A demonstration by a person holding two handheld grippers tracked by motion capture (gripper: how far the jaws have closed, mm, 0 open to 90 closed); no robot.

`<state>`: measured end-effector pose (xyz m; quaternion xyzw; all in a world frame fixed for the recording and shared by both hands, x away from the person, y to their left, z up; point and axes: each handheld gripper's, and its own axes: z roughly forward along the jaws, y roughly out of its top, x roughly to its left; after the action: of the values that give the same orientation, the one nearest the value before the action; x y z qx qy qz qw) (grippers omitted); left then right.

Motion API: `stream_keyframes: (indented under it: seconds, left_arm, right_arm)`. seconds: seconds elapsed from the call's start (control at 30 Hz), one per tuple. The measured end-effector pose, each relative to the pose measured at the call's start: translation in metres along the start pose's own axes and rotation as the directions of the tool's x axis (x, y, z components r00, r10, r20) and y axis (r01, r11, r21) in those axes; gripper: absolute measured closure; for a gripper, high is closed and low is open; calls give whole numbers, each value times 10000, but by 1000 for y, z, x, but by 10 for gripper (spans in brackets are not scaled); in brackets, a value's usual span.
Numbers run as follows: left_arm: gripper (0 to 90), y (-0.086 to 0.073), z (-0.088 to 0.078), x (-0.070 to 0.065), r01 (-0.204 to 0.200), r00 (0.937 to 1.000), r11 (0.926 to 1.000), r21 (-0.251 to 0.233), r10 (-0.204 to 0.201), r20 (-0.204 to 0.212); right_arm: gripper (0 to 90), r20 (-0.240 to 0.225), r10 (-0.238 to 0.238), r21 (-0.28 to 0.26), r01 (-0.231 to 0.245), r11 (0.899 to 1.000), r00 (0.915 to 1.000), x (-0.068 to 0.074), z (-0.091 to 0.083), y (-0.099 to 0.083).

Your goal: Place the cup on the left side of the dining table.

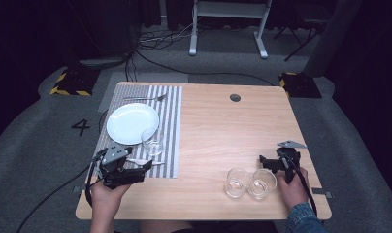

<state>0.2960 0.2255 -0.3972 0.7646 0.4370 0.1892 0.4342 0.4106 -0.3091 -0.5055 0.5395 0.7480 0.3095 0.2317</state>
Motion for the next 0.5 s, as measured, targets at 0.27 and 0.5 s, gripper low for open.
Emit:
stream_keyframes:
  seconds: [0.27,0.5]
  left_arm:
    - [157,-14,-12,1,232,9991,9997,108,-228,-360]
    - [160,-25,-18,4,440,9975,9988,232,-426,-557]
  right_arm:
    - [8,-22,-5,-2,5,10000,10000,0,0,0]
    - [8,-25,-4,0,4,10000,10000,0,0,0]
